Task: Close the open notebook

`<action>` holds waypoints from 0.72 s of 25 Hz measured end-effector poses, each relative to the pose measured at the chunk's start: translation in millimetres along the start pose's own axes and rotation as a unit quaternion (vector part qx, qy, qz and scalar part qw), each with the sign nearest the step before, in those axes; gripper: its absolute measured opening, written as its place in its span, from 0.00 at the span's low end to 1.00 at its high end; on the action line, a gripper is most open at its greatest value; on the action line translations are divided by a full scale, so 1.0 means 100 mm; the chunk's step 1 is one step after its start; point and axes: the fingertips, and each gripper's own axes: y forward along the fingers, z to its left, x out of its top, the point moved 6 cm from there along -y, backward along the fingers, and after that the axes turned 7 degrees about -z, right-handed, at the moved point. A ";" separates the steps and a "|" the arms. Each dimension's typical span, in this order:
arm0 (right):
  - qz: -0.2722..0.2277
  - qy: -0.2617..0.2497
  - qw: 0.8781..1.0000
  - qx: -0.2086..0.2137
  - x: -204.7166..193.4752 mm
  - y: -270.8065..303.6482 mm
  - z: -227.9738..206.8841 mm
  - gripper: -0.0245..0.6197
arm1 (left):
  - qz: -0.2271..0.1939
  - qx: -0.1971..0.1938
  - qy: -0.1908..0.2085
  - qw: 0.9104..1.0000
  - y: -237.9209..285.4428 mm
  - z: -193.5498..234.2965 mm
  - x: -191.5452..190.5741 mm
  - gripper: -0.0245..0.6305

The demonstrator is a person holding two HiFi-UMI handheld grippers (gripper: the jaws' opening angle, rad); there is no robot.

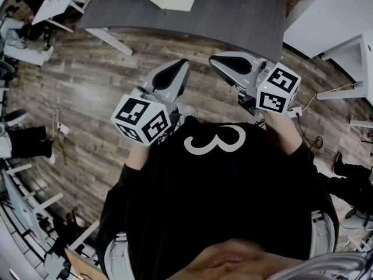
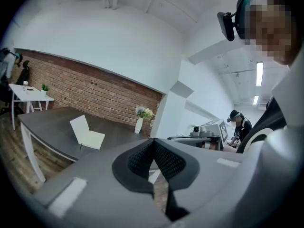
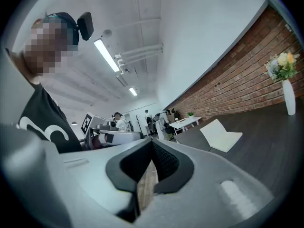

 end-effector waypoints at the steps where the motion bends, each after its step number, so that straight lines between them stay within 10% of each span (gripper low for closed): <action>1: 0.001 0.001 1.000 0.000 0.00 0.02 -0.03 0.04 | 0.000 -0.001 -0.001 1.000 0.02 0.03 0.00 0.06; 18: 0.008 0.031 0.999 -0.025 -0.04 0.68 -0.49 0.04 | 0.015 -0.022 -0.022 0.999 0.24 0.85 0.11 0.06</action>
